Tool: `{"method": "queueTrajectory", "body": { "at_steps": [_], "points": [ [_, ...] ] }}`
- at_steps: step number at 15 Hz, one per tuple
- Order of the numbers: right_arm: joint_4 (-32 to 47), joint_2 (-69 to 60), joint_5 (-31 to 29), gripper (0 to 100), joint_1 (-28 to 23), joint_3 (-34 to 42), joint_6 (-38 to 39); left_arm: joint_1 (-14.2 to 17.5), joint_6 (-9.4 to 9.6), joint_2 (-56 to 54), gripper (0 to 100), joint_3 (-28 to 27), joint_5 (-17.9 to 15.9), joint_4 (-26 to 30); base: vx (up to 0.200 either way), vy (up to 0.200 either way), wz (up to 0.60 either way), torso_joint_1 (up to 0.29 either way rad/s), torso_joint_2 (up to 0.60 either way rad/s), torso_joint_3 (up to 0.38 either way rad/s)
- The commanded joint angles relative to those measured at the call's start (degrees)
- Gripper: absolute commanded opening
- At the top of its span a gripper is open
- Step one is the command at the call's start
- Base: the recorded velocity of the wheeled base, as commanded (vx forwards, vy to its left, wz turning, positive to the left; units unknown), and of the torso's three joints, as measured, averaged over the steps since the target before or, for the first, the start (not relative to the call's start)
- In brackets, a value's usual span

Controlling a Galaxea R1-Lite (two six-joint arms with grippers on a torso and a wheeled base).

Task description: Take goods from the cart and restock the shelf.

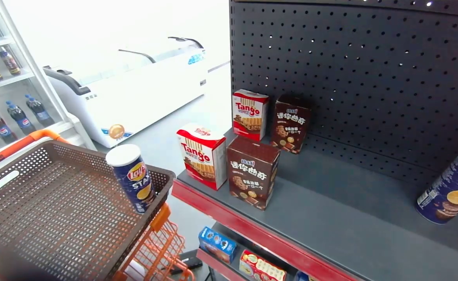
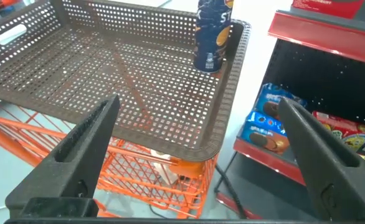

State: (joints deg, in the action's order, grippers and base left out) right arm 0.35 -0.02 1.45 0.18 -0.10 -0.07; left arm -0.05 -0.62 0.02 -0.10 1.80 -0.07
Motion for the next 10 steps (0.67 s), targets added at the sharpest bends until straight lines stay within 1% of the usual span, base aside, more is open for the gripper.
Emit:
{"method": "queueTrajectory", "body": {
  "at_steps": [1,4,6,7,9,10],
  "points": [
    [0.00,0.02,0.04,100,-0.01,0.01,-0.01,-0.04,0.09,-0.02,100,0.01,0.04,-0.01,0.000,0.000,0.00,0.000,0.00,0.000],
    [0.00,0.02,0.04,100,-0.01,0.01,-0.01,-0.04,0.01,-0.02,100,0.01,-0.13,-0.01,0.000,0.000,0.00,0.000,0.00,0.000],
    [0.00,0.02,0.04,100,-0.01,0.01,-0.01,-0.04,0.45,-0.02,100,-0.69,-0.31,-0.63,0.000,0.000,0.00,0.000,0.00,0.000],
    [0.00,0.02,0.04,100,-0.01,-0.08,0.07,-0.04,1.15,0.06,100,-4.56,-1.01,0.51,0.000,0.000,0.00,0.000,0.00,0.000],
    [0.00,0.02,0.04,100,-0.01,-0.08,-0.01,-0.04,1.24,0.06,100,-9.75,-2.07,7.90,0.000,0.000,0.00,0.000,0.00,0.000],
    [0.00,0.02,0.04,100,-0.01,-0.08,-0.01,-0.30,1.32,0.85,100,-13.88,-1.98,12.11,0.000,0.000,0.00,0.000,0.00,0.000]
  ]
}}
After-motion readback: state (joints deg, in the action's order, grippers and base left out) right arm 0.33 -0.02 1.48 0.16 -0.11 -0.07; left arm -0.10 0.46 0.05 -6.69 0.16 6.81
